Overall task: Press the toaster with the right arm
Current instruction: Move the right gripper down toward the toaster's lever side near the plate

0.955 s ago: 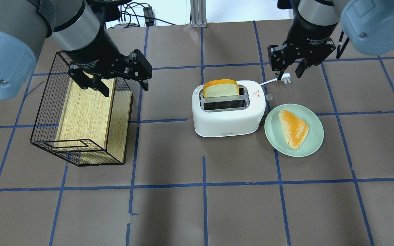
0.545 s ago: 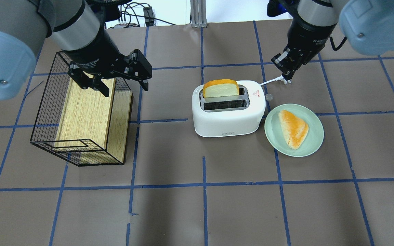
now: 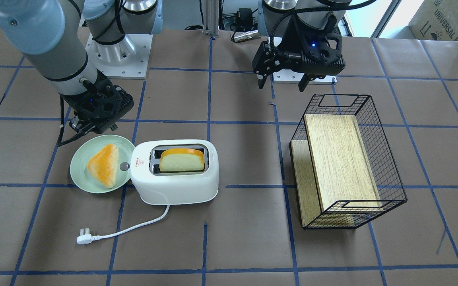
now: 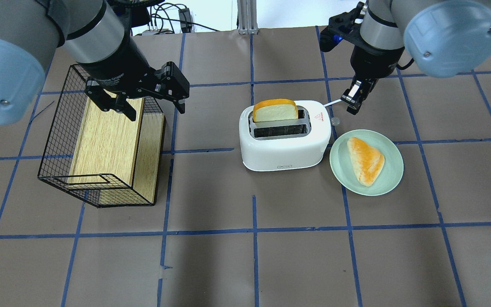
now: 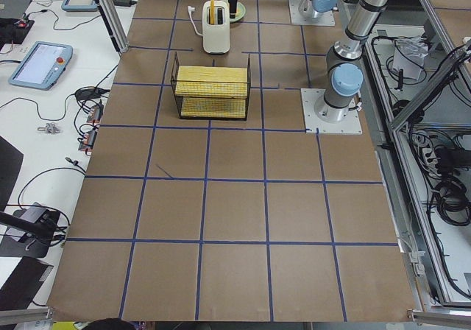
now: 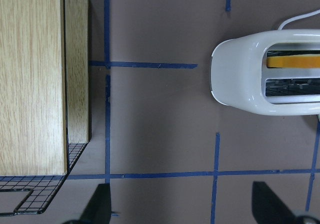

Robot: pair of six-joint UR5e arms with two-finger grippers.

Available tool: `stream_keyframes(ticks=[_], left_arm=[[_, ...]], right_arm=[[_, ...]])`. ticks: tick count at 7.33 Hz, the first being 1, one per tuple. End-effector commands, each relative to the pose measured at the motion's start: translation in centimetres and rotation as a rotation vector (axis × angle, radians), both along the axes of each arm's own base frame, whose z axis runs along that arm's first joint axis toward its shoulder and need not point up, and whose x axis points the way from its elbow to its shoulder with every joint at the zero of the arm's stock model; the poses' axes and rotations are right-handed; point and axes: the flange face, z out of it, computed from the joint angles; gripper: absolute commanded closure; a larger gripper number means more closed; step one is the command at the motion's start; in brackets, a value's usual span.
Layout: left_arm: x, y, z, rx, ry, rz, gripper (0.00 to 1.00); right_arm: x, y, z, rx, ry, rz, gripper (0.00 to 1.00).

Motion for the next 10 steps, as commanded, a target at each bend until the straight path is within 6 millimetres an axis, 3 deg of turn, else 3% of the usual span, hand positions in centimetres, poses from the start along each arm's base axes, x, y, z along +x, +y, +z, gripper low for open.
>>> stream_keyframes(ticks=[1,3,5,6,10], left_arm=[[0.0,0.0,0.0,0.000,0.000,0.000,0.00],[0.0,0.0,0.0,0.000,0.000,0.000,0.00],[0.0,0.0,0.0,0.000,0.000,0.000,0.00],[0.0,0.0,0.0,0.000,0.000,0.000,0.00],[0.0,0.0,0.0,0.000,0.000,0.000,0.00]], right_arm=[[-0.1,-0.3,-3.3,-0.037,-0.014,0.133,0.97],[-0.1,-1.2,-6.9,-0.082,-0.023,0.315,0.97],[0.1,-1.5,-7.1,-0.131,-0.023,0.470,0.97],[-0.1,-1.6,-9.0,-0.131,-0.026,0.497,0.97],[-0.3,-1.7,-9.8,-0.149,0.024,0.558,0.96]])
